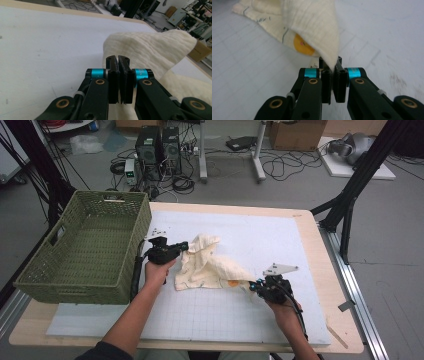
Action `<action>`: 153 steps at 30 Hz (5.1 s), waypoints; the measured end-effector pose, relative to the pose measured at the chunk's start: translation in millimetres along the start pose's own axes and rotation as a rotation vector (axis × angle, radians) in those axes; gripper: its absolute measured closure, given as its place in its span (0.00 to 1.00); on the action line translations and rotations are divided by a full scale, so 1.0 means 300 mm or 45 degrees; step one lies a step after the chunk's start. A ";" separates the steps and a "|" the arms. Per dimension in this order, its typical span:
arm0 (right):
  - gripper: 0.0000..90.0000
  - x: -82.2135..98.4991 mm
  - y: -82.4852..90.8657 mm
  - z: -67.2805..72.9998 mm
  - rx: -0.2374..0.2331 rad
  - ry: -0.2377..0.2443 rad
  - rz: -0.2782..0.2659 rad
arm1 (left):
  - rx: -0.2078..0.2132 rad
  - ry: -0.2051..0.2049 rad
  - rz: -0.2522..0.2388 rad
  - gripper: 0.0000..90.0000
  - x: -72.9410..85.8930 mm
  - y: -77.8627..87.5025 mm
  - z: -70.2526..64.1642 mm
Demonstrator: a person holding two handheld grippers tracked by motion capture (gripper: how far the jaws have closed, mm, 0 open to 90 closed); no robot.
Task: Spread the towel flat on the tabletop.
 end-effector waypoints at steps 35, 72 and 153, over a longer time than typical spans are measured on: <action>0.32 -0.220 -0.138 0.175 -0.123 -0.015 -0.245 | -0.007 -0.302 0.049 0.44 0.091 0.117 -0.037; 0.66 -0.206 -0.312 0.235 -0.018 0.011 -0.007 | 0.000 -0.304 0.034 0.45 0.085 0.137 -0.037; 0.96 -0.026 -0.122 0.122 -0.182 0.121 0.027 | 0.011 -0.298 0.041 0.46 0.087 0.144 -0.040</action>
Point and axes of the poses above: each handheld gripper's, and its own axes: y roughly backward along the jaws, x roughly out of its underside, z roughly to its left, the point moved 7 cm from there along -y, roughly forward along the jaws, and after that the axes turned 7 degrees about y, right-handed, at the moved point
